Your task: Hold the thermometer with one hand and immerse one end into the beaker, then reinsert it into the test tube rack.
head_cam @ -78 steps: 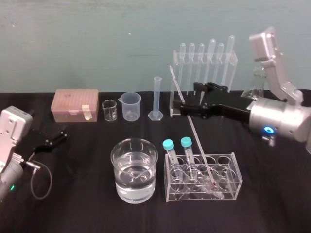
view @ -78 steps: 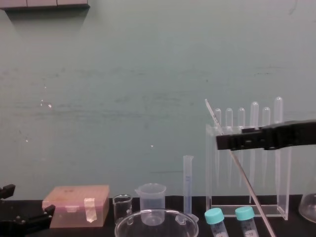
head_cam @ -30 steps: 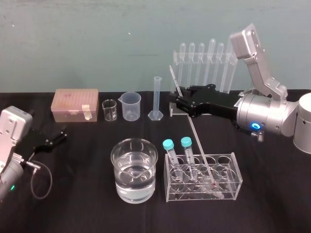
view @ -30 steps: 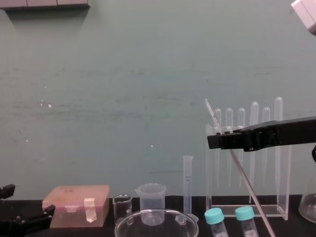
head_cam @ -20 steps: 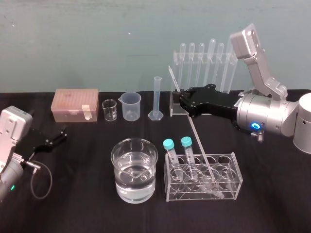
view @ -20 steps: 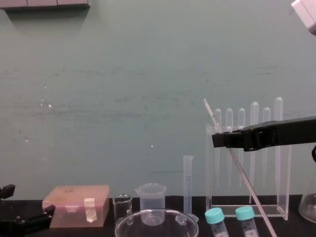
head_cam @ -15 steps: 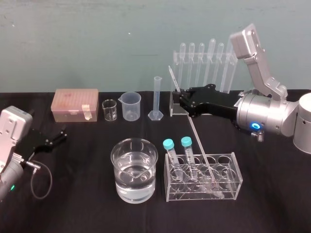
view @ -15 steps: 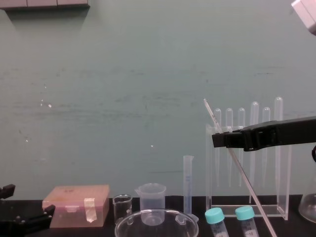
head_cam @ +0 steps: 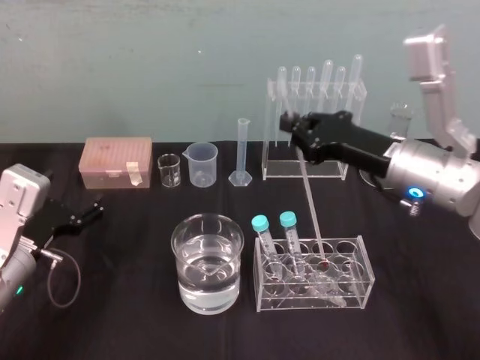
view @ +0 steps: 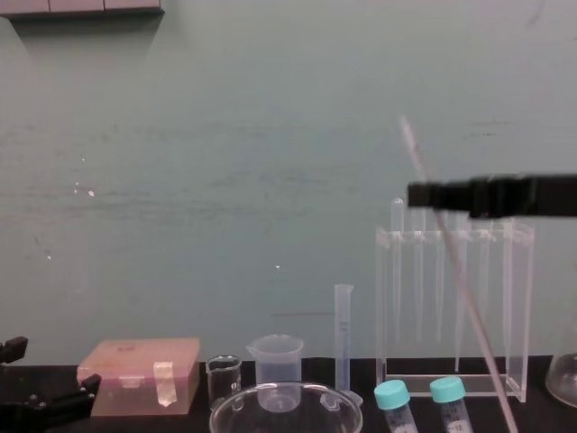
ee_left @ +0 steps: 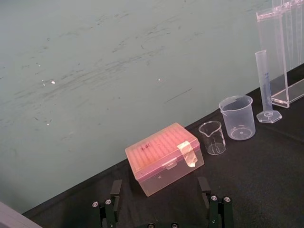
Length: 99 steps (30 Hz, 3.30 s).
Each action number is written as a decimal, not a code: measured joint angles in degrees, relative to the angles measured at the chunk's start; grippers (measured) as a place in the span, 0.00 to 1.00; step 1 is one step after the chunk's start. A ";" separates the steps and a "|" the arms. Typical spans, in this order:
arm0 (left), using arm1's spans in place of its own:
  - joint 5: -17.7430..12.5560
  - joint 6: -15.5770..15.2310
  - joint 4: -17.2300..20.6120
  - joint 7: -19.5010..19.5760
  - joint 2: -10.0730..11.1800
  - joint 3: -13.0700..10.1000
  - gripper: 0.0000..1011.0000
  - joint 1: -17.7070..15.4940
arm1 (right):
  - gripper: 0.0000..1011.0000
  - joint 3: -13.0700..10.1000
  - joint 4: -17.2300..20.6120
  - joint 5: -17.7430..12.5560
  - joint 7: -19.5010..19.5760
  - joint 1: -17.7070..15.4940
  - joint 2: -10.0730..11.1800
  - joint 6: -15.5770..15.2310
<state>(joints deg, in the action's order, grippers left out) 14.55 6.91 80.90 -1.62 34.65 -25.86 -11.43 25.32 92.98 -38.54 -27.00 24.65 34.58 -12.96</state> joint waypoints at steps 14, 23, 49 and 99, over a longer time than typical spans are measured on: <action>0.00 0.00 0.00 0.00 0.00 0.00 1.00 0.00 | 0.06 -6.73 4.17 -5.56 -0.92 -7.49 1.25 9.27; 0.00 0.00 0.00 0.00 0.00 0.00 1.00 0.00 | 0.06 -7.91 6.00 -9.44 -5.04 -2.58 2.03 9.17; 0.00 0.00 0.00 0.00 0.00 0.00 1.00 0.00 | 0.06 7.87 -5.35 -14.53 -17.96 13.18 -9.94 8.10; 0.00 0.00 0.00 0.00 0.00 0.00 1.00 0.00 | 0.06 13.37 -15.61 -8.22 -21.75 9.03 -9.89 13.51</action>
<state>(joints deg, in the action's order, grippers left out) 14.55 6.91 80.90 -1.62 34.65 -25.86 -11.43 38.69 77.36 -46.76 -48.75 33.68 24.69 0.55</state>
